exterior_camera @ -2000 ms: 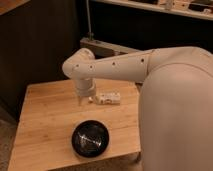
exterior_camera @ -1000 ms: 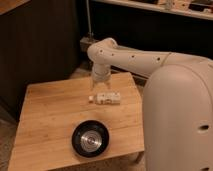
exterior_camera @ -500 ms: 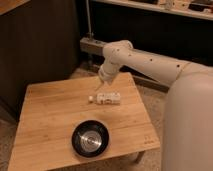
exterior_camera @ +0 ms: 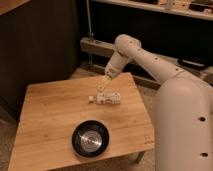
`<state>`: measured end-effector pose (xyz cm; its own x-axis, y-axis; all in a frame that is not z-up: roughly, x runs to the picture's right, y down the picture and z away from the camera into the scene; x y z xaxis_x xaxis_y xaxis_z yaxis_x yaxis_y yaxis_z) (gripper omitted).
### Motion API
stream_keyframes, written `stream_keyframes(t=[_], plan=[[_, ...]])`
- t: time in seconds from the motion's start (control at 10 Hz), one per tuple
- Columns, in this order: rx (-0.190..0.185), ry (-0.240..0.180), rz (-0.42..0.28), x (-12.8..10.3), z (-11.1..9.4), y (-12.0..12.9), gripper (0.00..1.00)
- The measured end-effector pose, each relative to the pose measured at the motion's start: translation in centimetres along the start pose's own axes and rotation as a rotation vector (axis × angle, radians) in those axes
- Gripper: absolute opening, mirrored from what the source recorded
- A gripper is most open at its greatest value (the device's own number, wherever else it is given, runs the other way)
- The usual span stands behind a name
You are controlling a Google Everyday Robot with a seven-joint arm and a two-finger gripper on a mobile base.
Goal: Place the bottle in the ceramic bowl
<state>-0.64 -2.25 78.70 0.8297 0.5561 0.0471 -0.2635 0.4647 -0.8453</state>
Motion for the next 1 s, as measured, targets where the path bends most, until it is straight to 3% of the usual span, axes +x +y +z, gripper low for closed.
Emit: stream_keyframes(t=[0.2, 0.3, 0.5, 0.6, 0.7, 0.8, 1.0], plan=[[-0.045, -0.013, -0.082, 0.0, 0.0, 0.1, 0.65], [-0.033, -0.006, -0.082, 0.1, 0.0, 0.3, 0.65], [0.028, 0.029, -0.071, -0.1, 0.3, 1.3, 0.65], [0.052, 0.049, -0.104, -0.1, 0.5, 1.9, 0.65], [0.088, 0.081, -0.188, -0.2, 0.8, 2.9, 0.65], [0.107, 0.097, -0.215, -0.3, 0.8, 3.2, 0.65], [0.111, 0.101, -0.218, -0.2, 0.8, 3.2, 0.65]])
